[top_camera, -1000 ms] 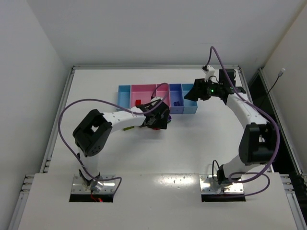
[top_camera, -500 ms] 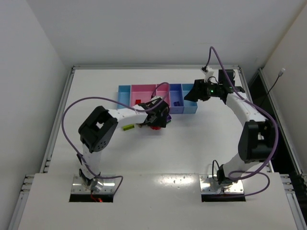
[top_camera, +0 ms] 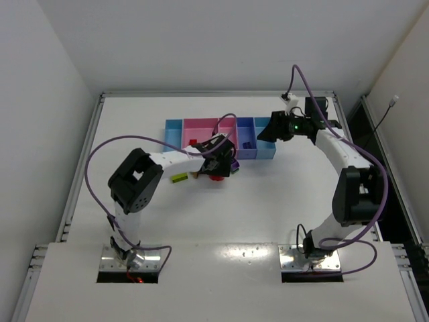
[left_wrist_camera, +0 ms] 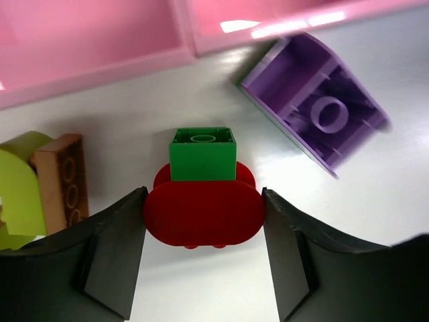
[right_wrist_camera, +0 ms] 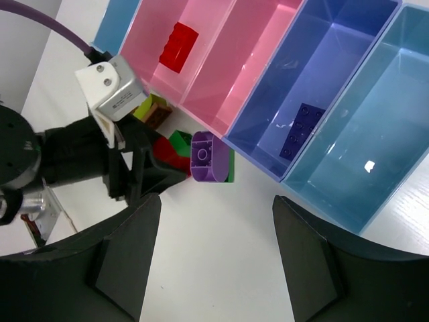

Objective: Sort the legos into containers by color

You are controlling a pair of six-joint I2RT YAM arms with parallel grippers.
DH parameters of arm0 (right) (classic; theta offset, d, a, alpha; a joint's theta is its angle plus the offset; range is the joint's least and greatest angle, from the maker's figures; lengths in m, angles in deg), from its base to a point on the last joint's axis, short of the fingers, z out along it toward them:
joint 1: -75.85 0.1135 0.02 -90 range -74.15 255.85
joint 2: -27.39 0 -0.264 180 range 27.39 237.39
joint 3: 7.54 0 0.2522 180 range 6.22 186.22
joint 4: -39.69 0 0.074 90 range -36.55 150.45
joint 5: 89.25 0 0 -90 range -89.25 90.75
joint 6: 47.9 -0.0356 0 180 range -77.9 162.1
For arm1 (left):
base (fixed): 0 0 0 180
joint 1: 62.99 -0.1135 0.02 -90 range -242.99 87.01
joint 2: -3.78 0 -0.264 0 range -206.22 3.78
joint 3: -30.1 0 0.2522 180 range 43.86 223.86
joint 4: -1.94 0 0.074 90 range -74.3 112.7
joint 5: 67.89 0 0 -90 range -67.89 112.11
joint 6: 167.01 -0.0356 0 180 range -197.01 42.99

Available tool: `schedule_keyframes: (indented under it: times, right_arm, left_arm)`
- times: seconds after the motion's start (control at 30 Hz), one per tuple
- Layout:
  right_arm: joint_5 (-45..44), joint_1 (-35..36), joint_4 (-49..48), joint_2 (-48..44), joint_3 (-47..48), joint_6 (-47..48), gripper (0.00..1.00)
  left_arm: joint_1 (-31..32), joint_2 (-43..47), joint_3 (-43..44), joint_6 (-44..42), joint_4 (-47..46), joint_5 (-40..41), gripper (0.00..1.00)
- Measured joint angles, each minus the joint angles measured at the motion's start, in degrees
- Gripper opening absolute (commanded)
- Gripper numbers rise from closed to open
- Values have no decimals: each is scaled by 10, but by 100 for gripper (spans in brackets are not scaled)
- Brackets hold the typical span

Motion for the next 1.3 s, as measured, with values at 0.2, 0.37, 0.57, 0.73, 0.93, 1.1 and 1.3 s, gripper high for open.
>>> schedule_keyframes:
  times: [0.2,0.37,0.57,0.73,0.93,1.1,1.3]
  right_arm:
    - [25,4,11,0,0,23,70]
    - [70,0,24,1,2,0,70]
    - [112,1,6,2,22,-62,72]
    - [141,15,-15,2,42,-117,73]
    - [150,56,0,2,66,-125,74]
    - [149,88,32,10,67,-111,74]
    - [142,114,48,11,67,-92,74]
  left_arm:
    - [0,87,-9,-76,2,-95,0]
    - [6,256,-56,-187,-29,-174,0]
    - [17,354,-149,-303,-59,-201,0]
    - [36,366,-221,-378,-65,-191,0]
    - [47,365,-221,-430,-96,-164,0]
    - [48,354,-197,-453,-113,-149,0]
    - [49,347,-179,-469,-136,-136,0]
